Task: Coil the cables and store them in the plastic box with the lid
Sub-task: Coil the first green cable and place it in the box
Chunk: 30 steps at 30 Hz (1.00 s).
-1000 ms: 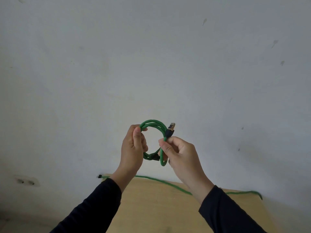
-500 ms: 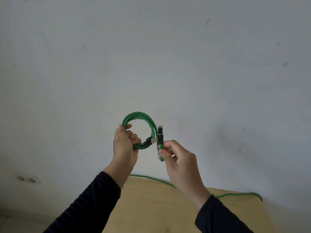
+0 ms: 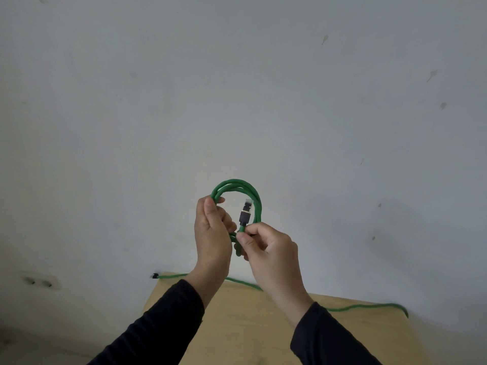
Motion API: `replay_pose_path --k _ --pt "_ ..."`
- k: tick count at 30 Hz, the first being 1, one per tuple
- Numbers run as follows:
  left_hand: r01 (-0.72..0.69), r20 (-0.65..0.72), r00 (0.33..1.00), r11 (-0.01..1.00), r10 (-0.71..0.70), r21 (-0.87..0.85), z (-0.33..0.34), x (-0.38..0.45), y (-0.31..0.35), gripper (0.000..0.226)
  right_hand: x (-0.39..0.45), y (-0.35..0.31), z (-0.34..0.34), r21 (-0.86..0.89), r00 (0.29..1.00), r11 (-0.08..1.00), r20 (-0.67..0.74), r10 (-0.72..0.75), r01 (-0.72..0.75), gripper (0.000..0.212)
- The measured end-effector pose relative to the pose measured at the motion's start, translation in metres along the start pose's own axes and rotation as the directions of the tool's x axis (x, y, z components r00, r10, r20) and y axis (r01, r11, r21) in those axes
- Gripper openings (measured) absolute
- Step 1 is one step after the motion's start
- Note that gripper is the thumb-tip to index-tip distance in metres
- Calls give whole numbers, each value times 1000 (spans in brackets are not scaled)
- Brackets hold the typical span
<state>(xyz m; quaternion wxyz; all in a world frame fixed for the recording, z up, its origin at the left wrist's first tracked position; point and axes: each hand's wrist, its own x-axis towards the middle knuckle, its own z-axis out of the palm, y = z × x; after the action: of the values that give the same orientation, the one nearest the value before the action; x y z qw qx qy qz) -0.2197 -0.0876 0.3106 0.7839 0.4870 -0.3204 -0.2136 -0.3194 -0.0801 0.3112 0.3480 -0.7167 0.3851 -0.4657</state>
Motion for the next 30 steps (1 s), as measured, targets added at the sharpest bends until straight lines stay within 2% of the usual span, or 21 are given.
replay_pose_path --k 2,4,9,14,22,26,30 --pt "-84 48 996 995 81 60 -1 -3 -1 32 6 -3 -3 12 995 995 0 95 -95 14" --pt "-145 97 986 982 134 120 -2 -6 -2 31 9 -7 -4 -44 993 992 21 119 -118 17" --pt "-139 151 981 981 118 135 -3 -12 0 33 10 -15 1 -158 995 982 -7 103 -103 23" --pt "-143 147 982 979 121 146 -5 -13 5 32 11 -18 7 -42 978 978 -52 201 -203 21" --pt "-155 119 984 972 135 175 -14 -7 -8 32 13 -29 -1 -31 948 952 87 307 -306 22" --pt "-191 134 976 970 172 151 -14 -11 -11 36 16 -26 -2 57 941 939 26 338 -339 19" --pt "-200 86 978 965 187 167 -11 -6 -12 34 13 -25 5 115 966 962 -50 255 -248 12"
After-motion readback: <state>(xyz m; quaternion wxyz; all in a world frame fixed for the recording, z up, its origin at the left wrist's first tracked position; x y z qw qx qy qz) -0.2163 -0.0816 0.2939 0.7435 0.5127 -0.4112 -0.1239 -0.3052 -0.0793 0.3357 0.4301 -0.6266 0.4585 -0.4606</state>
